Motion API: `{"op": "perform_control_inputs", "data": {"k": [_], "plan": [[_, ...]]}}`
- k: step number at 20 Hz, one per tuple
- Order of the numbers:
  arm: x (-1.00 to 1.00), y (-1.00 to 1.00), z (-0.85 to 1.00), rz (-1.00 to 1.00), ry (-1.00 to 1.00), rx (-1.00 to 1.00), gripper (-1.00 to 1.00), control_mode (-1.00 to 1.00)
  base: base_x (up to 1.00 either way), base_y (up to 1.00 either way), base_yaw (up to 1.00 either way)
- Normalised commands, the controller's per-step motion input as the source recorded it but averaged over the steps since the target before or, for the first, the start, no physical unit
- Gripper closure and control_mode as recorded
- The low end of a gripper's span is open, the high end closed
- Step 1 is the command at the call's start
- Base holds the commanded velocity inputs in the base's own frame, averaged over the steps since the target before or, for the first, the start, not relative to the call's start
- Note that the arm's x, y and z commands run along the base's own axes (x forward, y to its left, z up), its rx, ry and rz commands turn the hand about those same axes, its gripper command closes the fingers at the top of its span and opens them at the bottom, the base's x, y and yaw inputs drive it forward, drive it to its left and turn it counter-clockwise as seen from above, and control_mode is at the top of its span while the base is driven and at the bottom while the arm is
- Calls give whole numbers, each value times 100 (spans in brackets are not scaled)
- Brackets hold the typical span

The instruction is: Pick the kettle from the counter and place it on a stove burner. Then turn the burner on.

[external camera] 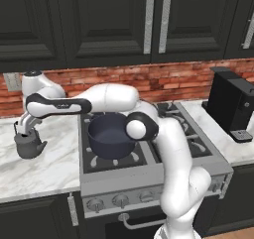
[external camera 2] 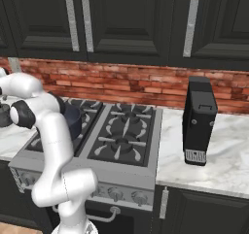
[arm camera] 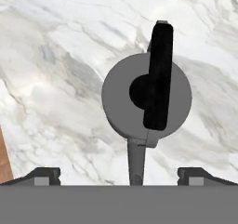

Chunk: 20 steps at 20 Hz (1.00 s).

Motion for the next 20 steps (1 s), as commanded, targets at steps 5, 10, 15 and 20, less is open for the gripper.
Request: {"op": "perform_control_inputs", "data": {"k": [5,10,15,20], "plan": [[24,11,-5,-2,0,0,-100,-100,0,0,0],[28,14,-9,-2,0,1,-100,-100,0,0,0],[25,17,-14,-1,0,2,-100,-100,0,0,0],[18,20,-23,0,0,5,-100,-100,0,0,0]]}}
